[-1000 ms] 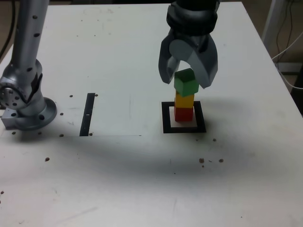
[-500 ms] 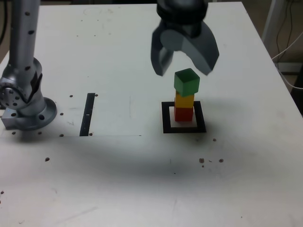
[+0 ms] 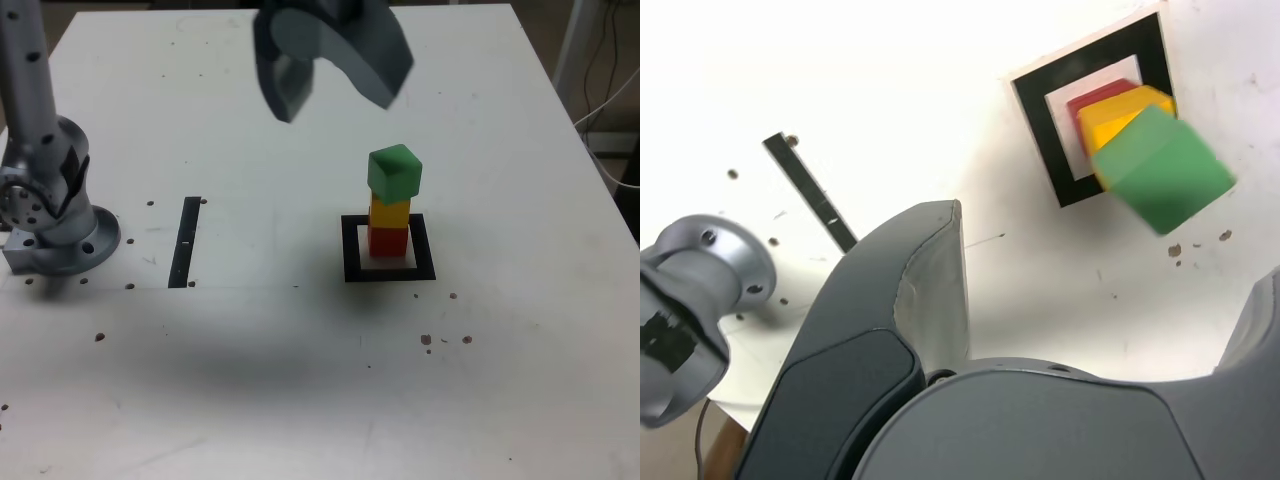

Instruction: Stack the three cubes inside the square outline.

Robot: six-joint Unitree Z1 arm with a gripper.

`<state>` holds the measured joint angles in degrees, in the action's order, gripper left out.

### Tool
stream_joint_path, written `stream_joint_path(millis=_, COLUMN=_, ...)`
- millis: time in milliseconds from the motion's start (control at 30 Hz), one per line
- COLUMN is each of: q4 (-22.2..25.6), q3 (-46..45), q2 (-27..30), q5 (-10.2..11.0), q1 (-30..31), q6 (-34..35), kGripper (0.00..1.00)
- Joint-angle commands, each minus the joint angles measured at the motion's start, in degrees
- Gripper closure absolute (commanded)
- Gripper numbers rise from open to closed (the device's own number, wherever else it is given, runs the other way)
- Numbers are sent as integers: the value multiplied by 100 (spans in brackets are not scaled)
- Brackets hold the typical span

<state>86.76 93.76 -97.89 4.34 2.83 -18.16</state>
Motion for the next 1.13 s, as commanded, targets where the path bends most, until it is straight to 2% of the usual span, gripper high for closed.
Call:
stream_joint_path(millis=0, q4=39, q3=-244, q2=343, q5=3, q1=-11, q6=145, kGripper=1)
stream_joint_path(millis=233, q4=-140, q3=-1531, q2=971, q5=105, q1=-11, q6=793, kGripper=1)
stream_joint_path(millis=700, q4=-1395, q3=-3757, q2=1546, q5=21, q1=-11, q6=1279, kGripper=1)
stream_joint_path(millis=1100, q4=-1627, q3=-4558, q2=1695, q5=234, q1=-268, q6=1403, kGripper=1)
